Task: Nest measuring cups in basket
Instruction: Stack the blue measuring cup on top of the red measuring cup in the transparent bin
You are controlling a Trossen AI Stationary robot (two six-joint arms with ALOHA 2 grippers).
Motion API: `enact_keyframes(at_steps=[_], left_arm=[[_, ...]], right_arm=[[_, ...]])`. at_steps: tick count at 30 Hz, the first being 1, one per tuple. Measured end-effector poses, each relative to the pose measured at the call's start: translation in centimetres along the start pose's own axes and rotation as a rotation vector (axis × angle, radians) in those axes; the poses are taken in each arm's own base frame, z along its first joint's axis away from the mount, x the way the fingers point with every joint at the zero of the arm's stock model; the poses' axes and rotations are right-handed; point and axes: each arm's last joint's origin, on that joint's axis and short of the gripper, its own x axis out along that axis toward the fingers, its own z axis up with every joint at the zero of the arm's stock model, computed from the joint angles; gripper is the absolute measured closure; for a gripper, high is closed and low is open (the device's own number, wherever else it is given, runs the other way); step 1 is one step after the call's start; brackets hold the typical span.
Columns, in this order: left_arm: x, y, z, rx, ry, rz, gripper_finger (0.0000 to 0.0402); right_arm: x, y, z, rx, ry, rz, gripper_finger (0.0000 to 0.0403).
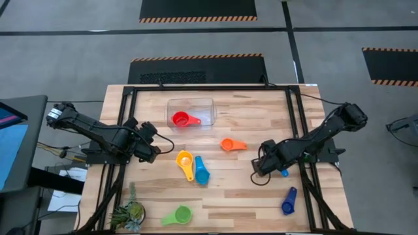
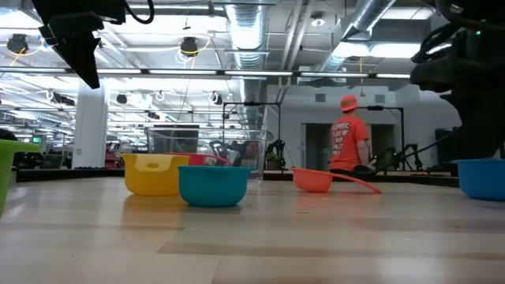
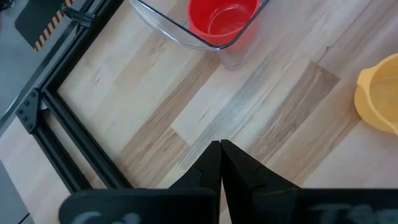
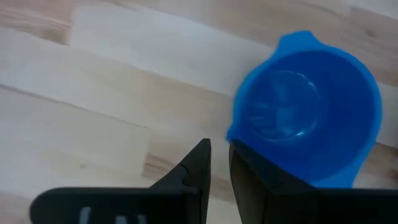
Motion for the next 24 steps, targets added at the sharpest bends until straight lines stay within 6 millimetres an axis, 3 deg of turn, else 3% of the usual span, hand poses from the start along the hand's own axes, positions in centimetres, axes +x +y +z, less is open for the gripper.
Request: enact_keyframes(at_steps=[8,17,24], left_arm=[[0.0,0.0,0.0,0.0,0.0,0.0,0.0401],[0.0,0.0,0.0,0.001,0.001,0.002,0.0401],[0.0,0.0,0.0,0.0,0.001,0.001,0.0402]], right_arm=[[0.0,-0.3,-0.1,-0.005,-0.022,-0.025,0.0321],[1.9,0.5,-0.9,-0.145,-0.003,-0.102,0.0321],[0.4,1.2,-0.3,-0.105,-0.025,-0.074,0.0321]])
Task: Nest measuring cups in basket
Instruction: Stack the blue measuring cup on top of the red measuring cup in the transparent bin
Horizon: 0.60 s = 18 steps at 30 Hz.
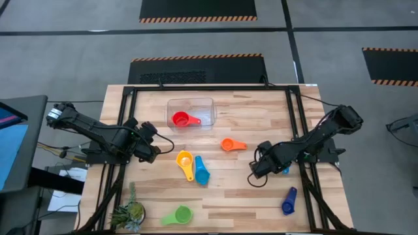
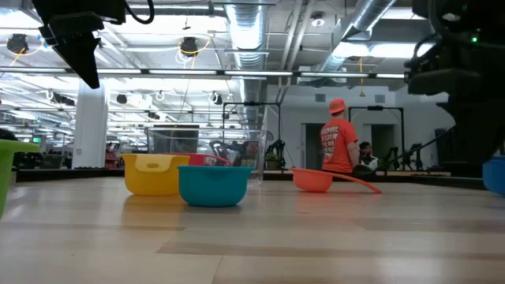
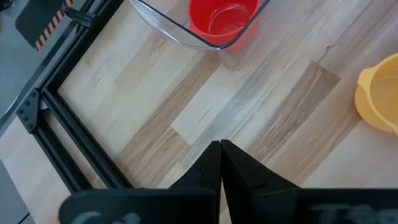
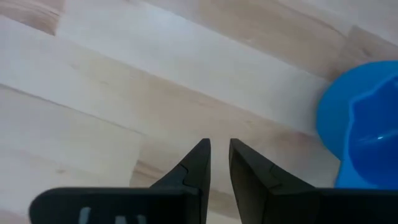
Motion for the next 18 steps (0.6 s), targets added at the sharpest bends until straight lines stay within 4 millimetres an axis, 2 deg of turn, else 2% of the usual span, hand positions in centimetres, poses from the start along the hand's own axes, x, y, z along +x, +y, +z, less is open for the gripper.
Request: enact_keyframes(at_steps=[3,7,9,13,18], left_arm=[[0.0,0.0,0.0,0.005,0.0,0.0,0.0401],[0.0,0.0,0.0,0.019,-0.001,0.0,0.0401],[0.0,0.0,0.0,0.02,-0.001,0.0,0.0402],[0.0,0.0,0.0,0.021,-0.006,0.004,0.0401],[0.0,0.0,0.0,0.018,-0.006,0.004,0.0401]], right_arm=[[-1.9,-0.5,0.4,0.017,-0.006,-0.049,0.0321],[-4.8,-2.4,0.7,0.109,-0.066,-0.251,0.0321],[-5.5,-3.0,0.5,0.15,-0.096,-0.312,0.0321],[-4.7,-2.7,-0.3,0.126,-0.088,-0.263,0.0323],[-2.4,-3.5,-1.1,0.229,-0.111,-0.374,0.0347]])
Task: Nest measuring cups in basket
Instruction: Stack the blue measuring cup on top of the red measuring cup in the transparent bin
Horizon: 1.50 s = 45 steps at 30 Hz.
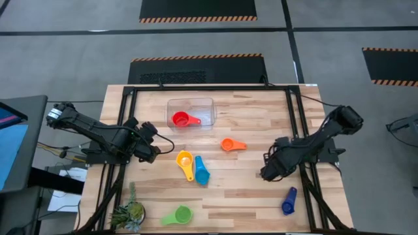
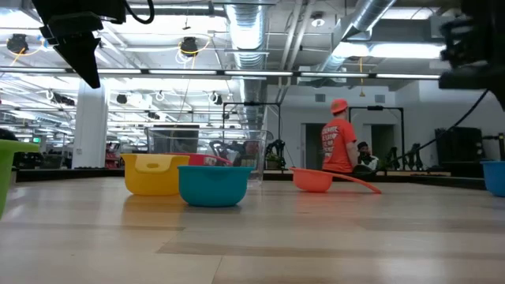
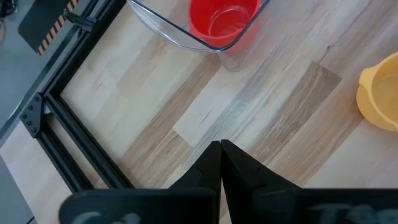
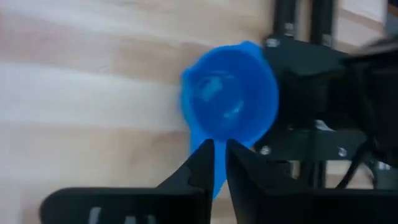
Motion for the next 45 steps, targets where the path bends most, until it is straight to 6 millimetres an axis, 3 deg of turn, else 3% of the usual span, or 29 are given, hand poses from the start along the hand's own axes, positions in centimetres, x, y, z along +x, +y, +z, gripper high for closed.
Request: enact_keyframes(at_steps=[5,14,18,25,30,35,45], left_arm=[[0.0,0.0,0.0,-0.002,0.002,-0.002,0.0401],[0.0,0.0,0.0,-0.002,0.002,-0.002,0.0402],[0.0,0.0,0.0,0.004,0.002,-0.002,0.0401],[0.0,0.0,0.0,0.001,0.003,-0.002,0.0401],[0.0,0.0,0.0,0.001,0.003,-0.002,0.0401],[0.0,0.0,0.0,0.001,0.003,-0.003,0.0401],[0.0,0.0,0.0,-0.001,0.001,-0.001,0.0401]], right_arm=[[2.1,-0.3,-0.2,0.078,-0.015,-0.058,0.037],[5.1,0.8,-0.2,0.103,0.042,0.017,0.0384],[5.2,2.1,0.0,0.039,0.029,0.14,0.0377],[3.2,5.8,0.1,-0.118,0.039,0.512,0.0382],[0.1,7.8,0.2,-0.158,-0.02,0.749,0.0386],[-3.0,8.3,0.9,-0.244,-0.111,0.826,0.0379],[-4.6,9.8,-0.3,-0.412,-0.111,0.992,0.0388]])
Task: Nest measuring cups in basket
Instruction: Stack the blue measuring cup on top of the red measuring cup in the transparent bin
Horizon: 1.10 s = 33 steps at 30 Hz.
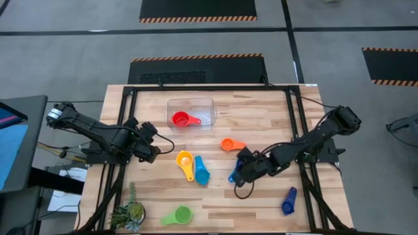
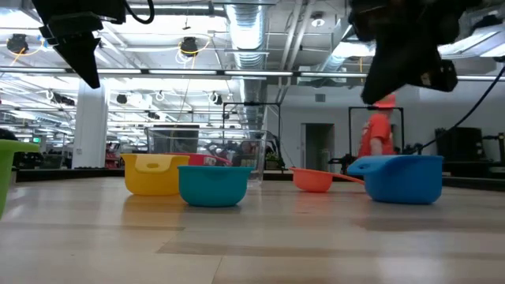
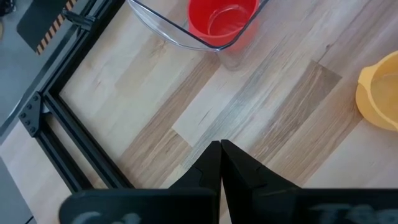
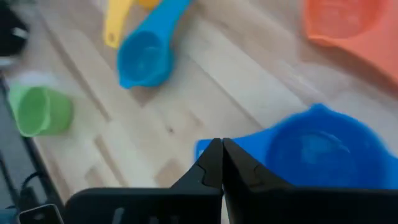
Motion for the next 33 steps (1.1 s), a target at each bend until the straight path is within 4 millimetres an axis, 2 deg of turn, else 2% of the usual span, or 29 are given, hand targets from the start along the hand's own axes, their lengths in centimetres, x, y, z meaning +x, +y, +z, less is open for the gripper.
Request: enact_keyframes(at_steps=[3,7,11,16,22,30,33], left_arm=[[0.0,0.0,0.0,0.001,-0.002,0.002,0.0401],[0.0,0.0,0.0,0.001,-0.008,0.005,0.0401],[0.0,0.0,0.0,0.007,-0.008,0.006,0.0401],[0.0,0.0,0.0,0.047,-0.009,0.006,0.0401],[0.0,0.0,0.0,0.053,-0.011,0.007,0.0401],[0.0,0.0,0.0,0.08,-0.017,0.011,0.0401],[0.0,0.0,0.1,0.082,-0.021,0.015,0.0401]], right_arm=[[2.0,-0.1,-0.3,-0.003,0.04,-0.019,0.0391],[4.3,0.8,-0.2,-0.011,0.076,-0.042,0.0389],[5.0,2.4,1.0,-0.06,0.071,-0.118,0.039],[6.1,3.0,1.2,-0.105,0.125,-0.228,0.0392],[5.7,3.5,1.0,-0.085,0.178,-0.22,0.0386],[4.9,3.7,-1.2,-0.015,0.28,-0.252,0.0392],[3.8,4.1,-2.1,0.021,0.291,-0.283,0.0387]])
